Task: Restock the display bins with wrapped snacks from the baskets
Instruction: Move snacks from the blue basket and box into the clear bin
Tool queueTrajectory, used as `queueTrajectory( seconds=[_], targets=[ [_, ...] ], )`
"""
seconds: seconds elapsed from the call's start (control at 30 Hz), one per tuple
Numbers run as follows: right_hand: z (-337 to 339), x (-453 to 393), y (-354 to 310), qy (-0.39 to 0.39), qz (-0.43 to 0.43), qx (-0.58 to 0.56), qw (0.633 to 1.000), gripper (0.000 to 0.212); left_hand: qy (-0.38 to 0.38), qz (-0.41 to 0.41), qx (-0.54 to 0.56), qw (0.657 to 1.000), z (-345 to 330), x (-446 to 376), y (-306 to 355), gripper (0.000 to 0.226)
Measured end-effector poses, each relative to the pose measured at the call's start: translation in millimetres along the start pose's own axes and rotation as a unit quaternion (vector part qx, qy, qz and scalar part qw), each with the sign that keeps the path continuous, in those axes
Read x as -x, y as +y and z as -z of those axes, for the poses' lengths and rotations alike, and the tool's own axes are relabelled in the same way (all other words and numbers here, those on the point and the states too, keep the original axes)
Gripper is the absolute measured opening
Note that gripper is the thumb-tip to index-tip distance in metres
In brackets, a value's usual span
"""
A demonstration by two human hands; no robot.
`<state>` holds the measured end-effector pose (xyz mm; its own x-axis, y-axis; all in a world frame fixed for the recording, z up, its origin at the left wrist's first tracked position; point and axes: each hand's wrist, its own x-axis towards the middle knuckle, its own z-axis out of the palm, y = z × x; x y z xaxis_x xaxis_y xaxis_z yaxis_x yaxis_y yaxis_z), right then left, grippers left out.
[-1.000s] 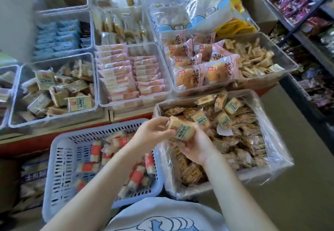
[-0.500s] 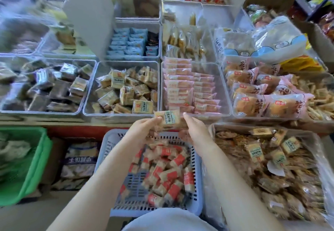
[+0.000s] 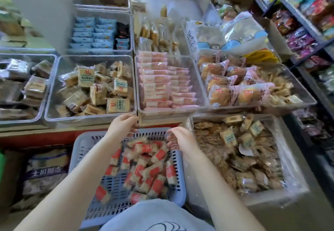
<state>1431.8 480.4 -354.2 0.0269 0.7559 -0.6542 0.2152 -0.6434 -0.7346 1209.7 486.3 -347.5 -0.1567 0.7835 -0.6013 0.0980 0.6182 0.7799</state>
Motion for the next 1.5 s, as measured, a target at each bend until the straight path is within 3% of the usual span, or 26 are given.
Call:
queueTrajectory(
  seconds=[0.17,0.3,0.4,0.57,0.7,0.87,1.0,1.1,1.2,1.3,1.4,1.5],
  targets=[
    [81,1,46,0.224,0.045,0.102,0.968,0.010,-0.046,-0.059,-0.120,0.990,-87,25,2,0.012],
    [161,-17,84,0.321,0.039,0.257,0.911,0.031,-0.045,-0.075,-0.127,0.988,-147,34,11,0.017],
    [200,-38,104,0.283,0.035,0.298,0.911,0.044,-0.046,-0.054,-0.119,0.990,-182,40,15,0.020],
    [226,-63,125,0.229,0.003,0.260,0.938,0.062,-0.063,-0.037,-0.126,0.989,-220,49,14,0.020],
    [230,-54,126,0.220,-0.004,0.159,0.962,0.043,-0.071,-0.015,-0.154,0.985,-232,50,9,0.019],
    [209,-9,105,0.165,0.150,0.115,0.968,0.051,-0.122,0.004,-0.086,0.989,-240,55,17,0.026],
    [182,12,69,0.089,0.271,0.193,0.939,0.062,-0.184,0.006,0.060,0.981,-223,53,22,0.035],
    [154,13,46,0.134,0.362,0.349,0.854,0.063,-0.125,-0.029,0.067,0.990,-190,47,25,0.034],
    [107,3,27,0.136,0.438,0.419,0.783,0.069,-0.061,-0.053,0.057,0.995,-142,39,28,0.035],
    [53,-4,7,0.069,0.474,0.410,0.776,0.072,-0.018,-0.079,0.017,0.997,-87,30,29,0.037],
    [2,-15,-13,0.032,0.478,0.400,0.781,0.065,0.093,-0.113,-0.056,0.988,-36,16,20,0.033],
    [-45,-35,-33,0.037,0.468,0.391,0.792,0.055,0.217,-0.149,-0.220,0.940,16,-4,-4,0.042]
  ],
)
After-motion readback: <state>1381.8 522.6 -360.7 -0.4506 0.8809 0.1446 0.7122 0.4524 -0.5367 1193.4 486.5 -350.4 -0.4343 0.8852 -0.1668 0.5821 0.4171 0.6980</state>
